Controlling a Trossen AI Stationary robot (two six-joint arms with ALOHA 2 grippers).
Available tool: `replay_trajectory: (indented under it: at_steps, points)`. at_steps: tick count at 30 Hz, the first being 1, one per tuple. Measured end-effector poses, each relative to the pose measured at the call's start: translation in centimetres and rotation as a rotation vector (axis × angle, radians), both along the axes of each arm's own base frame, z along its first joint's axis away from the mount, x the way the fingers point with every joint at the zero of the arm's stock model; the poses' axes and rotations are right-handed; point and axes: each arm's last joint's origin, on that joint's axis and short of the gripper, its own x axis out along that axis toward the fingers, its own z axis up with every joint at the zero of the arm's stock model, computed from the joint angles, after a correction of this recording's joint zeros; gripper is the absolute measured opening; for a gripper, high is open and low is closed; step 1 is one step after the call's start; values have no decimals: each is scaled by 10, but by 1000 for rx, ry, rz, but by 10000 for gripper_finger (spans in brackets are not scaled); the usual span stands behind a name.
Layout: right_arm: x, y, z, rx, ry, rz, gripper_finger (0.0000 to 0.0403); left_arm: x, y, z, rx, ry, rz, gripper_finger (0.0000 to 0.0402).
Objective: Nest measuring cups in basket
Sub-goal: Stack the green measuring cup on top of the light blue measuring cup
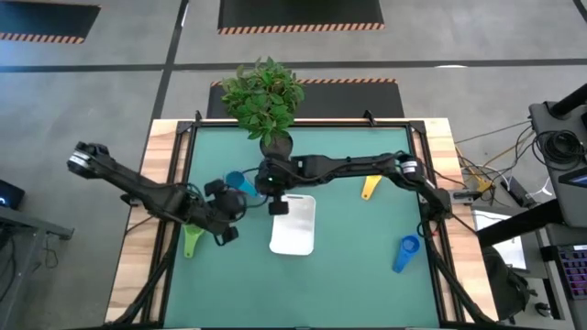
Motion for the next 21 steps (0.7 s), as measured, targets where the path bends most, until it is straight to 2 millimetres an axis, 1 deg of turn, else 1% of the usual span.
replay_trajectory:
  at_steps: [3, 7, 10, 13, 16, 21]
  points:
    - [-11, 12, 14, -18, 24, 15, 9, -5, -3, 20, -95, 47, 45, 0]
    - [-32, 24, 33, -18, 39, 39, 9, -9, -6, 33, -183, 88, 131, 0]
    - [-51, 30, 42, 0, 36, 35, 9, -12, -9, 33, -260, 115, 210, 0]
    - [-72, 34, 45, 27, 27, 19, 9, -15, -14, 29, -382, 186, 271, 0]
    - [-90, 39, 43, 36, -8, 23, 9, -18, -19, 23, -458, 256, 359, 0]
    - [-117, 46, 35, 39, -106, 49, 9, -24, -26, 13, -497, 392, 509, 0]
